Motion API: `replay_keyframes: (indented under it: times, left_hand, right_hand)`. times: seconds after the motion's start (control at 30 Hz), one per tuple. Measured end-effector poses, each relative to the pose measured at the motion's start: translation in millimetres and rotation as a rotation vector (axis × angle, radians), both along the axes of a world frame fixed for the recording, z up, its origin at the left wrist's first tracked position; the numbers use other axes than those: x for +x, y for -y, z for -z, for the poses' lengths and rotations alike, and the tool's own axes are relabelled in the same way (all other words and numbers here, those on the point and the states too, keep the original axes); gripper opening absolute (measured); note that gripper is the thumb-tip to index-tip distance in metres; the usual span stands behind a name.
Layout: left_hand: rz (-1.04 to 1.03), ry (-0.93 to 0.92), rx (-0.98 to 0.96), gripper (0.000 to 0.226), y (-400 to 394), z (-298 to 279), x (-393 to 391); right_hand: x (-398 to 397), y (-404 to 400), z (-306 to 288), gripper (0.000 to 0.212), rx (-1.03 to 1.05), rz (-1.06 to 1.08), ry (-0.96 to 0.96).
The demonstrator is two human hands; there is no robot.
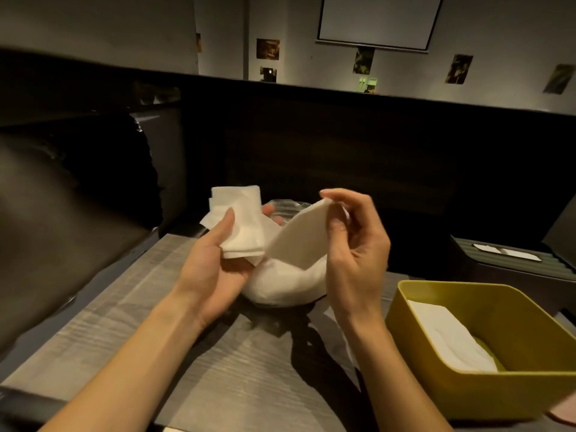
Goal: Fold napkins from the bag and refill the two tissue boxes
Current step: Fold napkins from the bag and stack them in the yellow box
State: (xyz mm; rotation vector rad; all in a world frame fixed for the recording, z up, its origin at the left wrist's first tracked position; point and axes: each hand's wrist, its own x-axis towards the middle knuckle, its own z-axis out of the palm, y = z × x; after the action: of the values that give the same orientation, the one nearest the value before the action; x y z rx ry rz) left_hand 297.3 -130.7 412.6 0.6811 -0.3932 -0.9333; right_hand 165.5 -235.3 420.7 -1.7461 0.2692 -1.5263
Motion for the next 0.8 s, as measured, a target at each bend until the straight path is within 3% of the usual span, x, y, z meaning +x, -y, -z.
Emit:
replay_keyframes:
  times: [0.1, 0.27, 0.37, 0.47, 0.53, 0.63, 0.8]
  left_hand:
    - [0.089, 0.099, 0.070, 0.048, -2, -1, -10]
    - [0.274, 0.201, 0.157, 0.054, -2, 3, -17]
    - [0.257, 0.256, 0.164, 0.047, 0, 3, -22]
    - [0.220, 0.287, 0.153, 0.038, 1, 2, -26]
    - [0.190, 0.254, 0.133, 0.039, 1, 1, -26]
    - [0.194, 0.163, 0.093, 0.045, 1, 2, -23]
    - [0.157, 0.081, 0.073, 0.046, 0, -3, -21]
  right_hand:
    - [2, -4, -2, 0.032, 0.063, -0.119, -0.050]
    - [13, 1, 14, 0.032, 0.010, 0.100, -0.292]
    - [12, 1, 13, 0.033, 0.017, 0.157, -0.279]
    - [6, 3, 9, 0.043, 0.160, 0.155, -0.337]
    - [5, 8, 12, 0.032, 0.213, 0.112, -0.377]
    - [6, 9, 10, 0.012, 0.171, 0.102, -0.316]
    - [1, 0, -4, 0.012, 0.101, 0.091, 0.061]
